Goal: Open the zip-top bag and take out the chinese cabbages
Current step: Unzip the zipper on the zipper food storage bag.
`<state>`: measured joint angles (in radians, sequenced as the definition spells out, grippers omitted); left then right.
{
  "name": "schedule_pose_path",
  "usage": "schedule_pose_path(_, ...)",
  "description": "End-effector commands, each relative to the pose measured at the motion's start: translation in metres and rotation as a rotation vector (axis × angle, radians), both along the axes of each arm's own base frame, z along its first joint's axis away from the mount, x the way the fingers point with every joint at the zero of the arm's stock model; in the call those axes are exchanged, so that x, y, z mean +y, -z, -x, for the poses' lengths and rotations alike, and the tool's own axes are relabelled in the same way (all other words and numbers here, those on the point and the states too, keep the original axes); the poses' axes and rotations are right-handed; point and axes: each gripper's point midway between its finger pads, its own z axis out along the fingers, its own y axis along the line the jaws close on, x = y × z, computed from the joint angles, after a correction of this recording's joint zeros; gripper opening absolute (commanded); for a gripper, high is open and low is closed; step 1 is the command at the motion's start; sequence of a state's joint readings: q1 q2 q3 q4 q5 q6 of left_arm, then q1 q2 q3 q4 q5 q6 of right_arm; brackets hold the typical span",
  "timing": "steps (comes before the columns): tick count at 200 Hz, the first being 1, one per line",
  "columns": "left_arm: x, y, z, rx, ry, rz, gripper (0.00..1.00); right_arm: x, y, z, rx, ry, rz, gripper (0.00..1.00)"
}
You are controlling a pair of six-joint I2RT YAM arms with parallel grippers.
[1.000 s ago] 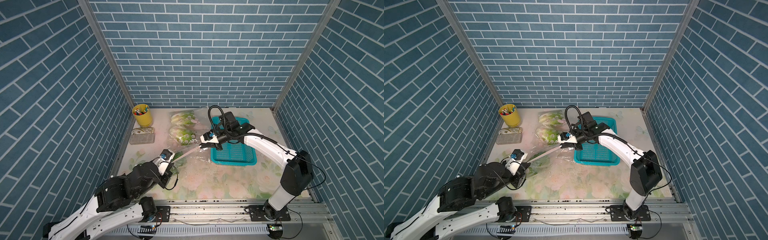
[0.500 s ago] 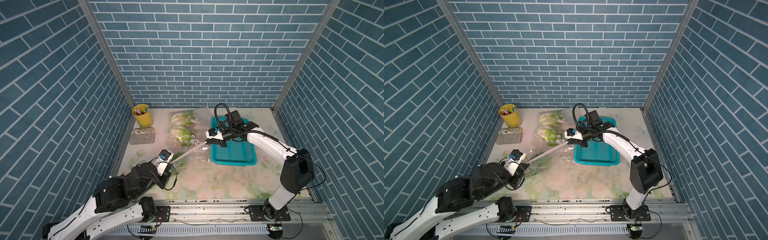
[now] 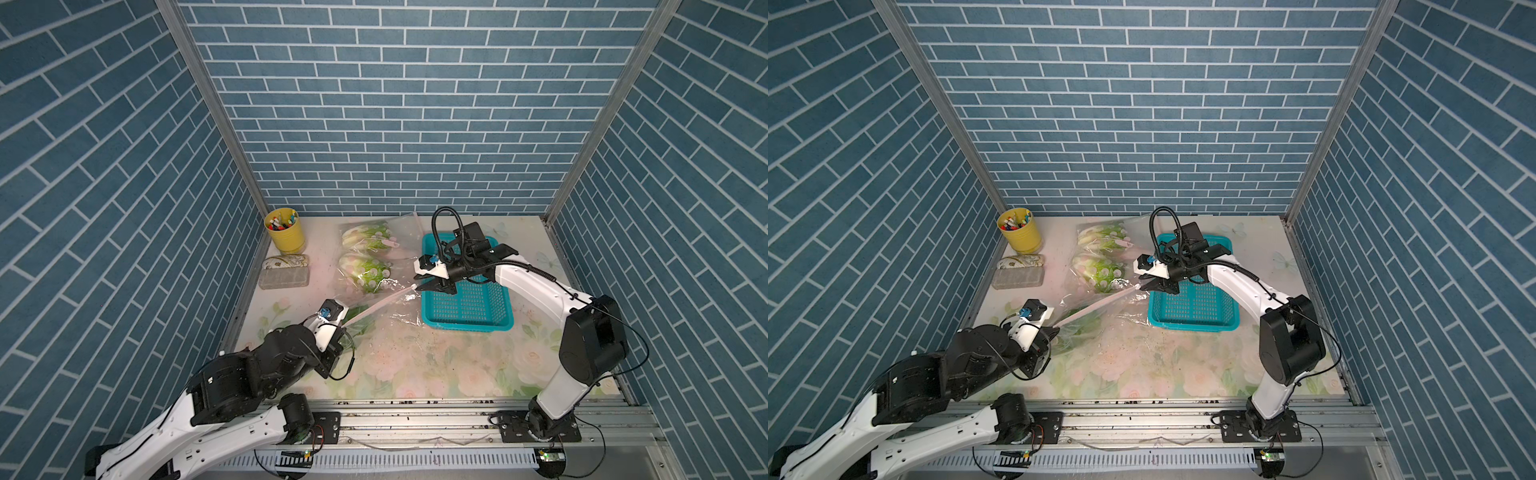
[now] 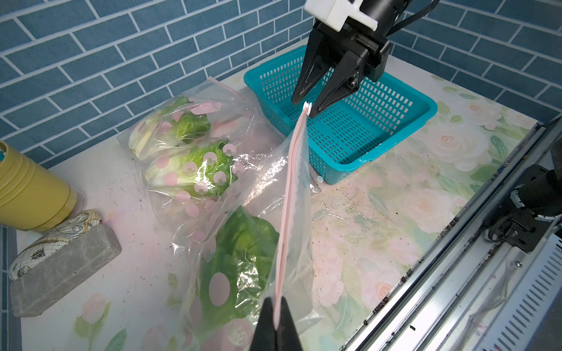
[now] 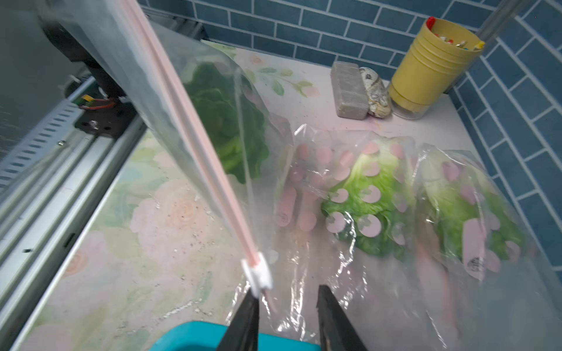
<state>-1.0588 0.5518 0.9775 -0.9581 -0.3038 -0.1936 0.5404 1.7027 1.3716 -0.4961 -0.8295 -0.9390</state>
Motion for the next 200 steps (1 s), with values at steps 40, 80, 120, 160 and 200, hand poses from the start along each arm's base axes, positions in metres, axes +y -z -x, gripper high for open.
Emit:
schedule_pose_path(40,-0.029,0.013,-0.004,0.050,0.033,0.066,0.00,-0.002,-0.047,-0.011,0.038,0.357,-0.025,0.52)
schedule_pose_path(80,-0.043,0.028,-0.002,0.092,0.059,0.099,0.00,-0.005,-0.052,0.016,0.119,0.542,0.013,0.25)
schedule_pose_path(120,-0.055,0.033,0.003,0.123,0.100,0.135,0.00,-0.021,-0.031,0.039,0.246,0.677,0.026,0.17)
schedule_pose_path(160,-0.049,0.032,0.004,0.119,0.087,0.139,0.55,-0.043,0.000,0.046,0.290,0.789,0.084,0.18)
schedule_pose_path(200,-0.030,0.019,0.001,0.060,0.038,0.138,0.72,-0.055,0.016,0.060,0.354,0.838,0.101,0.23)
